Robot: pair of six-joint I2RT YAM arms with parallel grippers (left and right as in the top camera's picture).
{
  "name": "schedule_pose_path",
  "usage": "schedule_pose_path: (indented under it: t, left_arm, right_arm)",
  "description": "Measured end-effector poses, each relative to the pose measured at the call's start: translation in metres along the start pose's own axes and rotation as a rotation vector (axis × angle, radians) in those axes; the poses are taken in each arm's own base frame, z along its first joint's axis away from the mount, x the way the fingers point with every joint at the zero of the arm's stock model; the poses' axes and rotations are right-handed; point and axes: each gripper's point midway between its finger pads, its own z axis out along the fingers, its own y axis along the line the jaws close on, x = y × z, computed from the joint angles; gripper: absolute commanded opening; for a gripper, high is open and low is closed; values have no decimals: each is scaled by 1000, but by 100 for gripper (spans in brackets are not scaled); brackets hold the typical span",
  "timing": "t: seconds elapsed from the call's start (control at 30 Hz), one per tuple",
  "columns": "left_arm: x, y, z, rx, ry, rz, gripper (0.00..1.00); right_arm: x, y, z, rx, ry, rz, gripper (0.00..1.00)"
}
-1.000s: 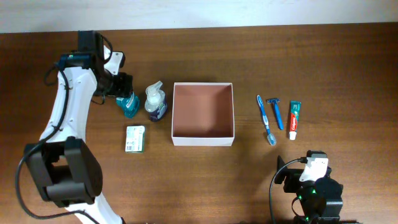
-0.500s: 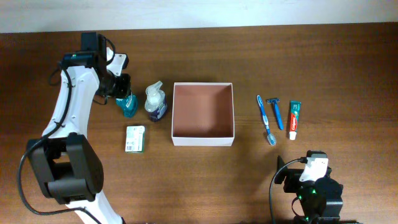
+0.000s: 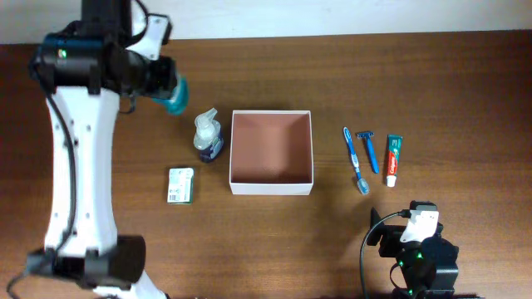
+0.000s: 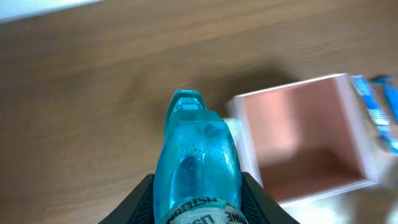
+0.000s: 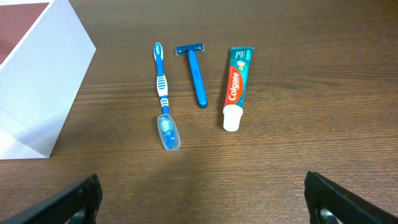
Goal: Pack container
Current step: 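Carry the Listerine bottle with the left gripper into the white box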
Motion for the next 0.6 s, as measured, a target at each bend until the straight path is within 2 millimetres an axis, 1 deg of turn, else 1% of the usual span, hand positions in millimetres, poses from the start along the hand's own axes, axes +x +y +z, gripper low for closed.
schedule_pose_path:
  t: [0.07,0.1,0.13,0.2,0.27,0.3,0.33,0.37,0.4,0.43,0.47,0.53,0.57,0.6]
  left_arm:
    - [3,-31,-20,38,-22,22,7]
    - [7,-46,-26,60,-17,29,7]
    - [14,-67,-31,94,0,37,8]
    - [18,-89,-30,127,13,52,9]
    - [15,-112,-19,154,6,67,9]
    - [15,-121,-14,166,10,76,8]
    - [14,-136,-1,187,8,87,9]
    - [14,-146,11,197,18,90,8]
    - [16,-161,32,211,40,95,9]
    - [23,-175,58,218,82,101,9]
    - [27,-183,73,220,109,106,8]
    - [37,-201,110,220,157,125,9]
    - [39,-206,120,215,167,132,9]
    - [43,-212,135,206,181,142,8]
  right_arm:
    - [0,0,0,0,0,0,99]
    - [0,0,0,0,0,0,99]
    - [0,0,0,0,0,0,99]
    - [0,0,0,0,0,0,99]
    - [0,0,0,0,0,0,99]
    - [0,0,0,0,0,0,99]
    - [0,0,0,0,0,0,99]
    - [0,0,0,0,0,0,99]
    - [0,0,0,0,0,-1,99]
    - [0,0,0,0,0,0,98]
    - [0,0,0,0,0,0,99]
    - [0,0,0,0,0,-1,99]
    - [0,0,0,0,0,0,99]
    - [0,0,0,0,0,0,99]
